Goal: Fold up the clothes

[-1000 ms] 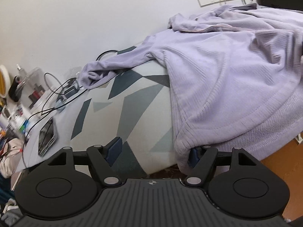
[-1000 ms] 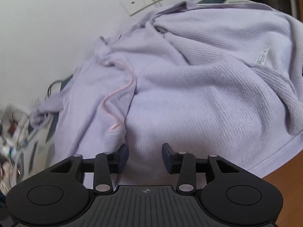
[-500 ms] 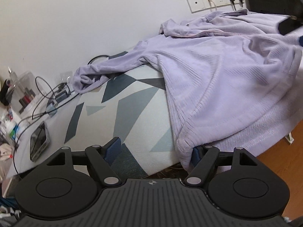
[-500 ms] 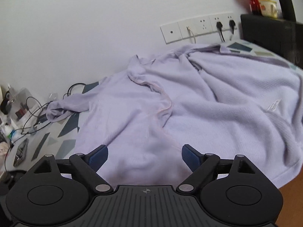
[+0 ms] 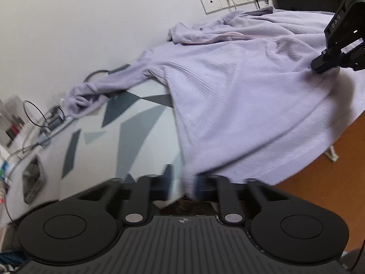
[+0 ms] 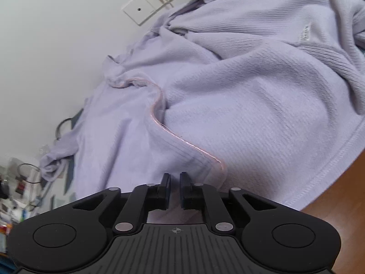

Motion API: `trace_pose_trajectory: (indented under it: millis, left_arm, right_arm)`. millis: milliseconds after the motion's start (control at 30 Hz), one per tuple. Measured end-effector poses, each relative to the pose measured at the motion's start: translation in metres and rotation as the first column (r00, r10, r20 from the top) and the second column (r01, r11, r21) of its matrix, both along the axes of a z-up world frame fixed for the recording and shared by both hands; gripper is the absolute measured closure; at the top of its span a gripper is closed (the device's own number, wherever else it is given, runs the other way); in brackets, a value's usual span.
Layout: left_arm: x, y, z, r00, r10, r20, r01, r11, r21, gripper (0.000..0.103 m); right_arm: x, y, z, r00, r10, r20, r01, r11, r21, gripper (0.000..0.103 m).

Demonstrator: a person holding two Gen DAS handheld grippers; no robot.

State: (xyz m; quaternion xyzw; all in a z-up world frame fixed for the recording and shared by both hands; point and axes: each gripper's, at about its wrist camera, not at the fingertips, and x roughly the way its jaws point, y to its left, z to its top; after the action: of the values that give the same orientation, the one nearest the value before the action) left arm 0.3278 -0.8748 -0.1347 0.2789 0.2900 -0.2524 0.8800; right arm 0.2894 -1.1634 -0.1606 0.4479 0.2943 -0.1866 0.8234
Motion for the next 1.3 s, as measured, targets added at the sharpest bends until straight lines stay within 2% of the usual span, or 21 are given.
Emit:
trace_pose_trajectory:
  millis: [133, 200, 233, 267, 300, 333, 400, 433, 467, 533, 667, 733, 767, 800, 833, 900, 1033, 1100, 1167, 1233, 1300]
  left_arm:
    - [-0.011, 0.007, 0.018, 0.999, 0.002, 0.036, 0.000, 0.998, -0.056, 0.094]
    - [-0.014, 0.015, 0.032, 0.999, 0.029, 0.046, -0.024, 0.994, -0.105, 0.094]
    - [-0.013, 0.018, 0.036, 0.998, 0.044, 0.036, -0.040, 0.992, -0.123, 0.094]
    - [-0.010, 0.020, 0.037, 0.998, 0.060, 0.015, -0.057, 0.989, -0.136, 0.094]
    - [-0.007, 0.022, 0.036, 0.997, 0.074, -0.012, -0.075, 0.986, -0.147, 0.094]
    - [-0.005, 0.023, 0.033, 0.996, 0.086, -0.038, -0.090, 0.984, -0.151, 0.094]
    - [-0.004, 0.024, 0.026, 0.992, 0.107, -0.072, -0.117, 0.982, -0.148, 0.094]
    - [-0.003, 0.025, 0.023, 0.990, 0.116, -0.086, -0.128, 0.980, -0.150, 0.094]
    - [-0.003, 0.026, 0.020, 0.987, 0.128, -0.100, -0.143, 0.978, -0.154, 0.094]
    - [-0.003, 0.027, 0.018, 0.983, 0.145, -0.116, -0.163, 0.974, -0.159, 0.094]
    - [-0.002, 0.029, 0.016, 0.975, 0.171, -0.139, -0.193, 0.967, -0.164, 0.094]
    - [-0.002, 0.031, 0.015, 0.972, 0.183, -0.149, -0.207, 0.964, -0.166, 0.094]
    - [-0.001, 0.031, 0.015, 0.971, 0.186, -0.151, -0.211, 0.963, -0.166, 0.094]
    - [-0.001, 0.032, 0.015, 0.970, 0.190, -0.152, -0.215, 0.962, -0.167, 0.094]
    - [0.000, 0.033, 0.015, 0.968, 0.195, -0.156, -0.220, 0.961, -0.169, 0.094]
    - [0.000, 0.038, 0.018, 0.966, 0.211, -0.146, -0.238, 0.952, -0.195, 0.094]
    - [-0.001, 0.049, 0.028, 0.961, 0.250, -0.117, -0.273, 0.927, -0.258, 0.095]
    - [-0.005, 0.055, 0.032, 0.957, 0.269, -0.106, -0.288, 0.915, -0.281, 0.095]
    - [-0.006, 0.057, 0.026, 0.956, 0.256, -0.142, -0.286, 0.918, -0.274, 0.095]
    - [-0.010, 0.061, 0.021, 0.954, 0.257, -0.156, -0.292, 0.918, -0.269, 0.095]
    - [-0.015, 0.066, 0.018, 0.951, 0.265, -0.162, -0.301, 0.913, -0.276, 0.095]
  right_arm:
    - [-0.014, -0.001, 0.025, 0.994, -0.018, 0.107, 0.006, 0.994, 0.113, 0.103]
    - [-0.030, -0.004, 0.045, 0.973, -0.073, 0.220, 0.018, 0.970, 0.244, 0.103]
    - [-0.038, -0.004, 0.059, 0.953, -0.080, 0.292, 0.006, 0.969, 0.245, 0.103]
    - [-0.047, -0.002, 0.075, 0.936, -0.059, 0.347, -0.005, 0.984, 0.180, 0.103]
    - [-0.053, 0.000, 0.086, 0.934, -0.033, 0.355, -0.002, 0.995, 0.099, 0.103]
    - [-0.054, -0.002, 0.089, 0.947, -0.017, 0.319, 0.007, 0.999, 0.032, 0.102]
    - [-0.052, -0.007, 0.086, 0.976, -0.003, 0.218, 0.021, 0.996, -0.082, 0.080]
    - [-0.047, -0.010, 0.077, 0.986, 0.011, 0.167, 0.009, 0.993, -0.120, 0.051]
    - [-0.041, -0.010, 0.066, 0.991, 0.036, 0.125, -0.016, 0.987, -0.157, 0.041]
    - [-0.028, -0.006, 0.038, 0.995, 0.091, 0.042, -0.079, 0.969, -0.234, 0.042]
    - [0.002, -0.001, -0.008, 0.994, 0.113, -0.008, -0.113, 0.979, -0.171, 0.039]
    - [0.010, 0.009, -0.012, 0.989, 0.144, 0.021, -0.136, 0.966, -0.218, 0.034]
    - [0.013, 0.015, -0.012, 0.984, 0.175, 0.036, -0.161, 0.955, -0.249, 0.059]
    - [0.016, 0.018, -0.011, 0.978, 0.207, 0.018, -0.197, 0.950, -0.244, 0.072]
    - [0.019, 0.021, -0.009, 0.971, 0.239, -0.002, -0.232, 0.943, -0.236, 0.080]
    - [0.017, 0.022, -0.002, 0.964, 0.264, 0.028, -0.254, 0.947, -0.195, 0.093]
    - [-0.009, 0.010, 0.031, 0.971, 0.208, 0.120, -0.198, 0.976, -0.089, 0.097]
    - [-0.039, -0.003, 0.059, 0.955, 0.128, 0.269, -0.129, 0.992, -0.014, 0.097]
    - [-0.063, -0.009, 0.074, 0.939, 0.104, 0.329, -0.114, 0.993, 0.012, 0.097]
    - [-0.068, -0.006, 0.064, 0.954, 0.137, 0.268, -0.148, 0.989, 0.021, 0.097]
    - [-0.058, -0.001, 0.032, 0.977, 0.197, 0.087, -0.200, 0.979, 0.035, 0.097]
